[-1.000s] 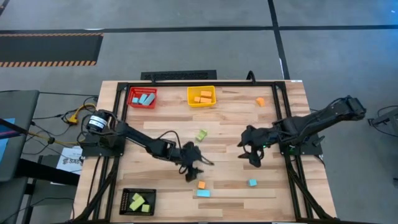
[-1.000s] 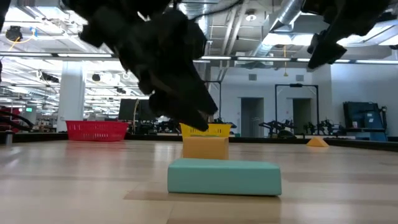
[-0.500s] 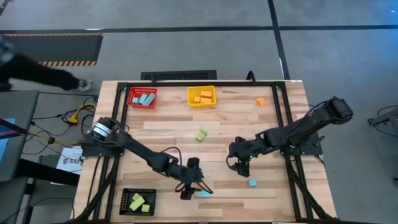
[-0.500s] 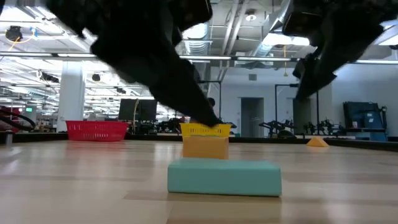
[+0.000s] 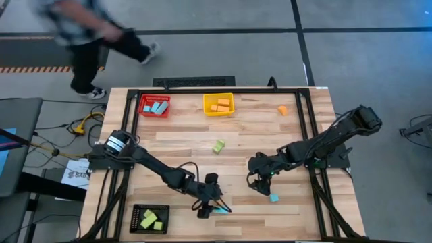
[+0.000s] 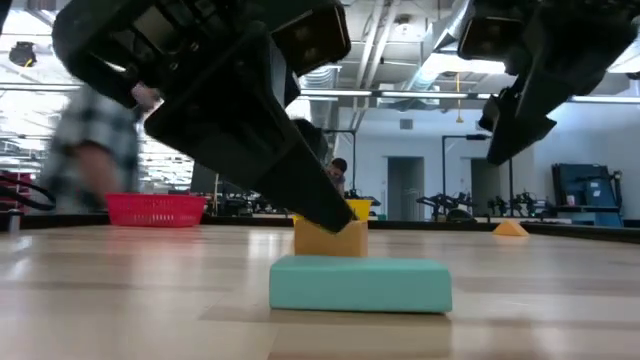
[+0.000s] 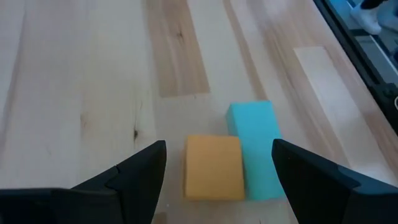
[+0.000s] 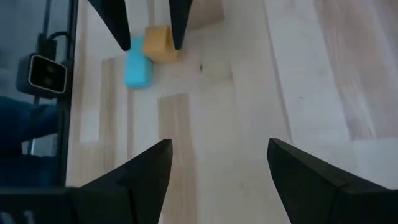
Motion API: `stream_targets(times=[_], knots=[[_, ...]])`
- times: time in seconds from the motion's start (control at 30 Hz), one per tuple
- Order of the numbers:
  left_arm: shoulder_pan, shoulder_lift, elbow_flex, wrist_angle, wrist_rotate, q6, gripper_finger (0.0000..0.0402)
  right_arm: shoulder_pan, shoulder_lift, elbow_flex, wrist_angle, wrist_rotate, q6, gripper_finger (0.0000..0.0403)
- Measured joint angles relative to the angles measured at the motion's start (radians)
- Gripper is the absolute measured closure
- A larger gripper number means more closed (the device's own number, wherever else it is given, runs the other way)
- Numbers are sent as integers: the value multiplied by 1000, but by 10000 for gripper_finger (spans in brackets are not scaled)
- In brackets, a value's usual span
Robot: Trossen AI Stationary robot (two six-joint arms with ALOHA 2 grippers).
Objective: Sort & place blocks by color
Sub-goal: Put the wooden blue block into the red bin
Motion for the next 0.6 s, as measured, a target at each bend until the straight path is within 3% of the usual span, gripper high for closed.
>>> stream_targets(times=[0.33,0.6], knots=[[-31,-17,99,-53,-25,143,123,2,9,0,49,8,0,122],[-43,25,110,-28,4,229,123,2,9,0,49,8,-16,122]])
